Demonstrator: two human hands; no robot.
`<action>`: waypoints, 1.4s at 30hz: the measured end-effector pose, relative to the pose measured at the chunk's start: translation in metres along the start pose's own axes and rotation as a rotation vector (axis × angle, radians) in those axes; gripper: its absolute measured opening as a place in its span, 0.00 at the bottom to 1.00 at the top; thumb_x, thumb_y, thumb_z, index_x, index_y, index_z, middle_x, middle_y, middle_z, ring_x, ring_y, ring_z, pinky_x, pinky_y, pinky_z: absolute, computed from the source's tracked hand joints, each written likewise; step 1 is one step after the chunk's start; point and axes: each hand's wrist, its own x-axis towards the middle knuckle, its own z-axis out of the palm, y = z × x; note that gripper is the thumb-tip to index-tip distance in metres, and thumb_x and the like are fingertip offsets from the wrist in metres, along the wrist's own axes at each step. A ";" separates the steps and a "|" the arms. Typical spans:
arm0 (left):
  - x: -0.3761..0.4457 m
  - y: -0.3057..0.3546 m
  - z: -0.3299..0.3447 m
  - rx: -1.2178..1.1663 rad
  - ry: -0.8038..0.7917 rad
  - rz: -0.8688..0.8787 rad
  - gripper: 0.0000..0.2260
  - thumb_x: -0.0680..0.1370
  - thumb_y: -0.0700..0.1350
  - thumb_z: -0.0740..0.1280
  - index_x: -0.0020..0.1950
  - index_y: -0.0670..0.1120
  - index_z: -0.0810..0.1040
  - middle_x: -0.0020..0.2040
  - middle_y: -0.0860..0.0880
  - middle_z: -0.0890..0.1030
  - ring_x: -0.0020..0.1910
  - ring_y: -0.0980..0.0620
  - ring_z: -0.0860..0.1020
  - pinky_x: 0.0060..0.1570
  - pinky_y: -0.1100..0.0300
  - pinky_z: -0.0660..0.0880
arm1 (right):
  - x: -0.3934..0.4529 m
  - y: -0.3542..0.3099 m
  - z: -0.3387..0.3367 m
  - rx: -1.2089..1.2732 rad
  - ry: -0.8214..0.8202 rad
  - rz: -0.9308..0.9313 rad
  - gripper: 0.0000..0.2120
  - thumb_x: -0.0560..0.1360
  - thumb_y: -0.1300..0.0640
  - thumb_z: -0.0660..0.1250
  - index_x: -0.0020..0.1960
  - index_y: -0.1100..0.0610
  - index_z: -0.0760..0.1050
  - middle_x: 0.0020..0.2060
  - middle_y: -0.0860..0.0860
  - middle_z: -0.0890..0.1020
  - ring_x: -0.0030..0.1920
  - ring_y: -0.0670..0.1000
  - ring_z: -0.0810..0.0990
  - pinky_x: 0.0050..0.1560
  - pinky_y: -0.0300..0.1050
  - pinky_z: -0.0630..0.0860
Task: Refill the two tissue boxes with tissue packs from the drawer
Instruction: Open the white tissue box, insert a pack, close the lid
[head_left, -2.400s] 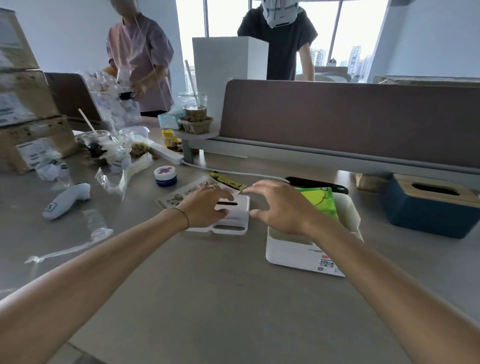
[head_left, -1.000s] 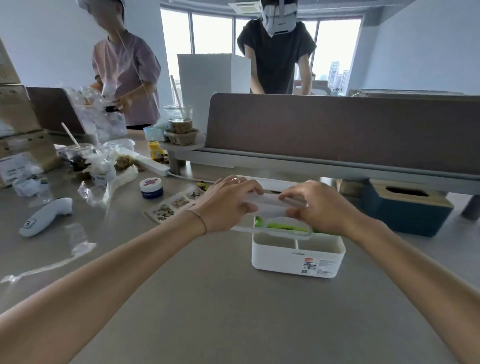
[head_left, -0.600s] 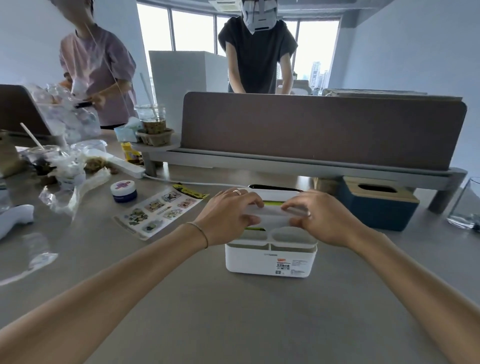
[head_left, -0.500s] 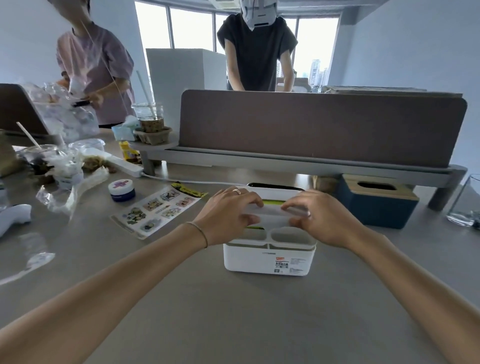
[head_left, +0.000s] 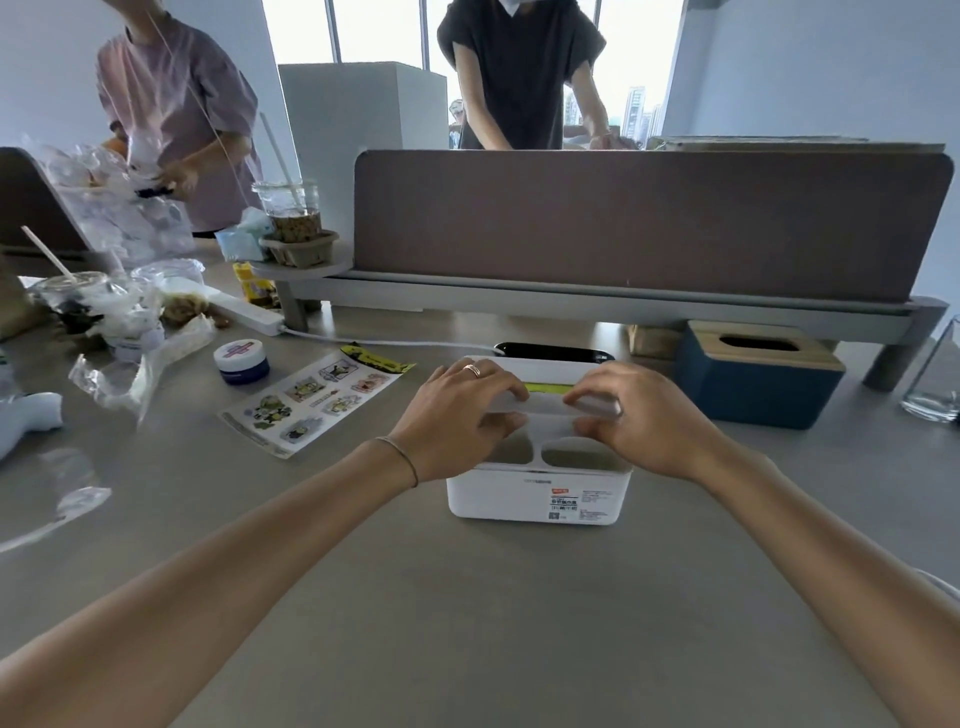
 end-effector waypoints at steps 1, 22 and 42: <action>0.003 0.001 -0.001 -0.015 0.014 -0.008 0.14 0.80 0.55 0.64 0.60 0.51 0.80 0.59 0.52 0.80 0.60 0.51 0.75 0.61 0.53 0.72 | 0.002 -0.001 0.001 0.012 0.029 0.010 0.14 0.77 0.43 0.69 0.58 0.48 0.82 0.60 0.45 0.78 0.60 0.48 0.76 0.62 0.54 0.75; 0.022 0.001 0.017 0.047 -0.133 -0.184 0.29 0.80 0.55 0.53 0.81 0.48 0.62 0.78 0.47 0.68 0.77 0.47 0.66 0.74 0.53 0.63 | 0.022 -0.019 0.038 -0.214 -0.032 0.191 0.30 0.83 0.38 0.48 0.80 0.50 0.60 0.81 0.54 0.58 0.81 0.55 0.55 0.78 0.54 0.53; 0.016 0.017 0.022 -1.163 0.119 -0.808 0.25 0.85 0.43 0.57 0.82 0.52 0.59 0.79 0.50 0.67 0.76 0.46 0.68 0.77 0.46 0.62 | -0.016 -0.019 0.036 1.212 0.328 0.772 0.14 0.85 0.54 0.55 0.61 0.49 0.79 0.48 0.54 0.86 0.45 0.54 0.85 0.41 0.47 0.80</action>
